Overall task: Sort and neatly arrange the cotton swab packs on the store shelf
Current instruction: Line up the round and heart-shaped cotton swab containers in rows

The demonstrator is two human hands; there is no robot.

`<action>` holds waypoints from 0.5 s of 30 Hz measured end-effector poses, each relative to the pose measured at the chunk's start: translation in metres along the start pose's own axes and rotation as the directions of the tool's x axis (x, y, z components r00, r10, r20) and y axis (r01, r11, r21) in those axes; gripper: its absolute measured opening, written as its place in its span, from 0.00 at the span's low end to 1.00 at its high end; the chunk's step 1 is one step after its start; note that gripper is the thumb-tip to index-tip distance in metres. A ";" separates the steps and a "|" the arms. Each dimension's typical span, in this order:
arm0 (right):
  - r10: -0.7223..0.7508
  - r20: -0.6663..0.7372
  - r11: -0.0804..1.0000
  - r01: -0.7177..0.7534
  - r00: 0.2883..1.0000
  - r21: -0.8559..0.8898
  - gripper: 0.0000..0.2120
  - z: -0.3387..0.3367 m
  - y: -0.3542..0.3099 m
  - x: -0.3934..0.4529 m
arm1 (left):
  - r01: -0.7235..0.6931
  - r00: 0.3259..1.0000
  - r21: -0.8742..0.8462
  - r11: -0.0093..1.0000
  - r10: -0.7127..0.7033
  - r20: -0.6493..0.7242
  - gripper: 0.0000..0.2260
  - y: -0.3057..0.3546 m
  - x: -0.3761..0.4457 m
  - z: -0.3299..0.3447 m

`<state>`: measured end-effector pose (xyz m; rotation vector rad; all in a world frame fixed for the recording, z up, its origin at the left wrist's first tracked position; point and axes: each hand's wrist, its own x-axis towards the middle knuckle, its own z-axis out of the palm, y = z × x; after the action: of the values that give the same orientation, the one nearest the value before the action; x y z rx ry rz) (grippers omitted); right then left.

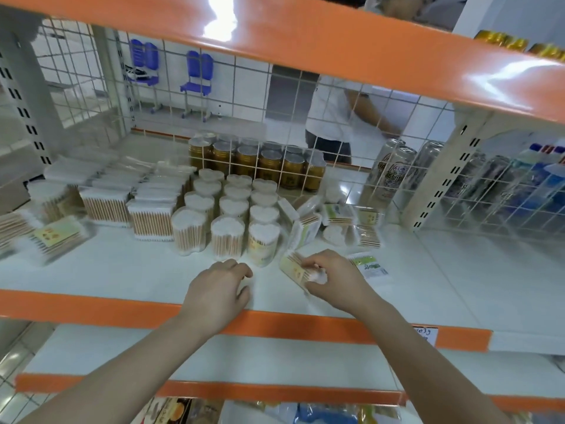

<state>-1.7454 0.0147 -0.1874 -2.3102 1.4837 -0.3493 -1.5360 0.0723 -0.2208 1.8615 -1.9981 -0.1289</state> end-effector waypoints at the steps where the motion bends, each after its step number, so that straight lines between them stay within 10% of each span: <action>1: 0.006 -0.001 1.000 -0.006 1.000 -0.018 0.22 0.002 0.000 0.000 | 0.000 1.000 -0.001 1.000 0.000 0.001 0.15 0.000 -0.001 0.000; 15: 0.209 -0.026 0.965 -0.210 0.978 -0.160 0.28 0.018 -0.001 0.003 | -0.032 0.998 0.032 0.999 0.030 0.052 0.15 -0.008 -0.003 -0.007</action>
<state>-1.7363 0.0150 -0.2031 -2.2441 1.8018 -0.1871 -1.5263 0.0760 -0.2176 1.8642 -2.0742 -0.1376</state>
